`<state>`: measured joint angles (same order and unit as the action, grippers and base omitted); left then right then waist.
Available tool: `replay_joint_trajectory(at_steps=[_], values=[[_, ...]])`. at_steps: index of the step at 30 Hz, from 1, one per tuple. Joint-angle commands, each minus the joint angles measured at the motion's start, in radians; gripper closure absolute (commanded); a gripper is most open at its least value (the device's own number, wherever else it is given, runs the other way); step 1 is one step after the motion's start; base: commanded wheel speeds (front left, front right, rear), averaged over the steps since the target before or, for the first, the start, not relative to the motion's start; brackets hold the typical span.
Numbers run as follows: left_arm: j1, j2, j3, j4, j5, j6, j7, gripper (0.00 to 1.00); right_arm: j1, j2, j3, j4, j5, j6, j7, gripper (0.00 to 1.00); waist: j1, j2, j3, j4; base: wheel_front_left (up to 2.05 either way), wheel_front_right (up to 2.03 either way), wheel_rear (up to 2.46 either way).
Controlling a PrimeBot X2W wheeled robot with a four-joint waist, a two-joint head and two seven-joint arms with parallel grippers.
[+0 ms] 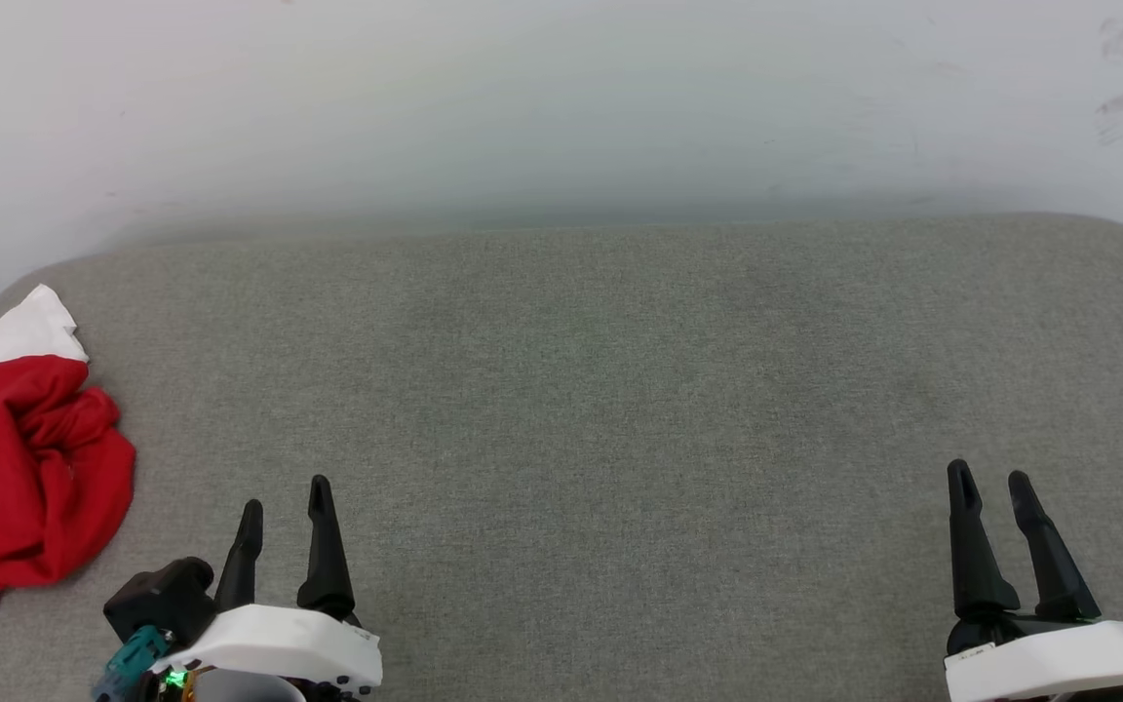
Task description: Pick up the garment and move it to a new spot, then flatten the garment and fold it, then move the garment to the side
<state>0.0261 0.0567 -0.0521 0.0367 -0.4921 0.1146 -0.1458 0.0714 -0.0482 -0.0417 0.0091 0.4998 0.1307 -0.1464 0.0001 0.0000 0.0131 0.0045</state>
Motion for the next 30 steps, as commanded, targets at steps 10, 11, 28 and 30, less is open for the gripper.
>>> replay_joint_trajectory(at_steps=[10, 11, 28, 30], values=[[0.012, 0.008, -0.022, -0.018, 0.122, 0.010, -0.035, 0.00, 0.021, -0.003, 0.009, -0.032, -0.117, 0.000, -0.033, 0.00, -0.0001, 0.0000, -0.003, -0.001, 0.00, 0.00, 0.00], [0.015, 0.009, -0.024, -0.018, 0.132, 0.009, -0.037, 0.00, 0.022, -0.003, 0.008, -0.034, -0.126, 0.000, -0.035, 0.00, -0.0001, 0.0000, -0.003, -0.001, 0.00, 0.00, 0.00], [0.036, 0.003, -0.032, -0.028, 0.274, 0.005, -0.073, 0.00, 0.049, -0.003, 0.008, -0.061, -0.238, 0.000, -0.074, 0.00, -0.0001, 0.0000, -0.003, -0.005, 0.00, 0.00, 0.00], [0.039, 0.002, -0.032, -0.029, 0.282, 0.005, -0.076, 0.00, 0.051, -0.003, 0.008, -0.062, -0.246, 0.000, -0.077, 0.00, -0.0001, 0.0000, -0.003, -0.006, 0.00, 0.00, 0.00]])
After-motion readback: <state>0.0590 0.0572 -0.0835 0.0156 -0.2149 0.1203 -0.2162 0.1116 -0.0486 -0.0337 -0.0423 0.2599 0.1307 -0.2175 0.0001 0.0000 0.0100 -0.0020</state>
